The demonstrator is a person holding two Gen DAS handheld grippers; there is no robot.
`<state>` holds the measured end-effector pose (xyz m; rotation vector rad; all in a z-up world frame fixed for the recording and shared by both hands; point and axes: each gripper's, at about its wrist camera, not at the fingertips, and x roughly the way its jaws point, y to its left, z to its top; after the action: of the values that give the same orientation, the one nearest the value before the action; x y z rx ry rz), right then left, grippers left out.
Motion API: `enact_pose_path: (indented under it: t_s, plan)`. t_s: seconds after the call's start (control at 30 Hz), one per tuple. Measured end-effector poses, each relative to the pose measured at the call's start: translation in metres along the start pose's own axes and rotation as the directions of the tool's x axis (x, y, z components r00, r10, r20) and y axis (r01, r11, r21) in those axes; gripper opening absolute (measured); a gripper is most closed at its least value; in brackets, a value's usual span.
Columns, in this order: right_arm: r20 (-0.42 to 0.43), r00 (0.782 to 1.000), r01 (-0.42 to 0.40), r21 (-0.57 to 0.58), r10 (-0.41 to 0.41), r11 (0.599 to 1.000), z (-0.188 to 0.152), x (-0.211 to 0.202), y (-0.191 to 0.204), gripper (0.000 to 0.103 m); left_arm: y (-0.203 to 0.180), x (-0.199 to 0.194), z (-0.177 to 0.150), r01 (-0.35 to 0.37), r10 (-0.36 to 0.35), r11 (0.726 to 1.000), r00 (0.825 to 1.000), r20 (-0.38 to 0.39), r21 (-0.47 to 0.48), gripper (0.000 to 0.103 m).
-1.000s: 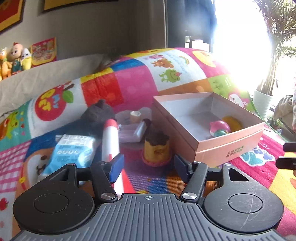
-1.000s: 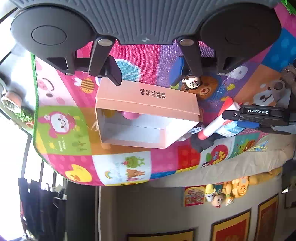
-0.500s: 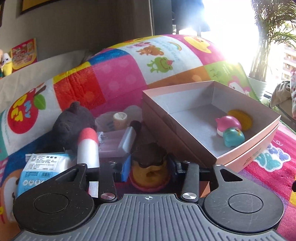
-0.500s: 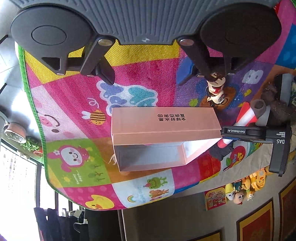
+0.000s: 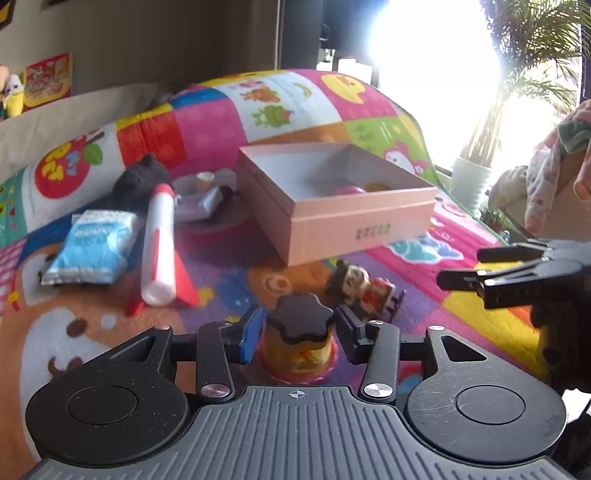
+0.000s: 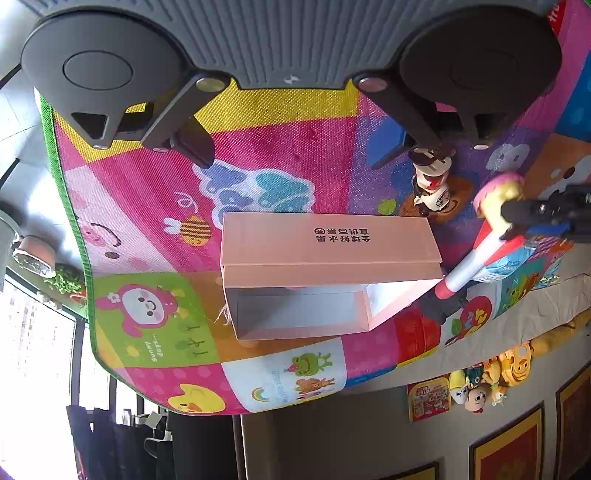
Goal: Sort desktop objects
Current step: 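Grasp the yellow pudding toy with the dark lid using the left tool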
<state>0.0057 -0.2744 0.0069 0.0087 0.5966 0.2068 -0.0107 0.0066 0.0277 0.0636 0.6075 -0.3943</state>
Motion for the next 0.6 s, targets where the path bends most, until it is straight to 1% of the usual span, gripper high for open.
enact_pose_path:
  t_s: [0.07, 0.13, 0.2, 0.27, 0.3, 0.33, 0.43, 0.5, 0.57, 0.6]
  plan:
    - [-0.005, 1.000, 0.009, 0.003, -0.009, 1.000, 0.000, 0.000, 0.001, 0.096, -0.002, 0.001, -0.008, -0.013, 0.013, 1.000, 1.000, -0.012, -0.009, 0.054]
    - [-0.017, 1.000, 0.012, 0.007, -0.012, 1.000, 0.001, 0.002, 0.000, 0.098, 0.002, 0.005, -0.014, -0.022, 0.020, 0.999, 0.999, -0.031, -0.034, 0.065]
    - [-0.032, 0.999, 0.018, 0.017, -0.017, 1.000, 0.001, 0.004, -0.001, 0.098, 0.005, 0.008, -0.018, -0.036, 0.034, 0.998, 0.998, -0.050, -0.052, 0.072]
    - [-0.044, 0.999, 0.020, 0.028, -0.018, 0.999, 0.001, 0.006, -0.003, 0.098, 0.006, 0.008, -0.018, -0.031, 0.029, 0.998, 0.999, -0.045, -0.059, 0.076]
    - [-0.047, 0.999, 0.020, 0.031, -0.019, 0.999, 0.001, 0.007, -0.003, 0.098, 0.007, 0.007, -0.018, -0.033, 0.030, 0.998, 0.999, -0.044, -0.061, 0.084]
    - [-0.049, 0.999, 0.021, 0.031, -0.019, 0.999, 0.001, 0.007, -0.003, 0.098, 0.007, 0.007, -0.019, -0.039, 0.037, 0.997, 0.998, -0.044, -0.063, 0.089]
    - [-0.048, 0.999, 0.025, 0.022, -0.024, 0.999, 0.000, 0.007, -0.001, 0.098, 0.008, 0.008, -0.019, -0.042, 0.038, 0.996, 0.998, -0.054, -0.074, 0.092]
    - [-0.042, 0.999, 0.025, -0.011, -0.025, 1.000, 0.001, 0.006, 0.004, 0.098, 0.009, 0.008, -0.019, -0.043, 0.038, 0.996, 0.998, -0.058, -0.081, 0.094]
    - [-0.035, 0.999, -0.013, -0.069, 0.011, 0.998, 0.002, 0.004, 0.014, 0.097, 0.008, 0.009, -0.019, -0.043, 0.038, 0.996, 0.997, -0.061, -0.079, 0.095]
    - [-0.033, 0.998, -0.054, -0.094, 0.051, 0.994, 0.003, 0.003, 0.021, 0.094, 0.007, 0.009, -0.019, -0.044, 0.040, 0.996, 0.997, -0.062, -0.076, 0.095]
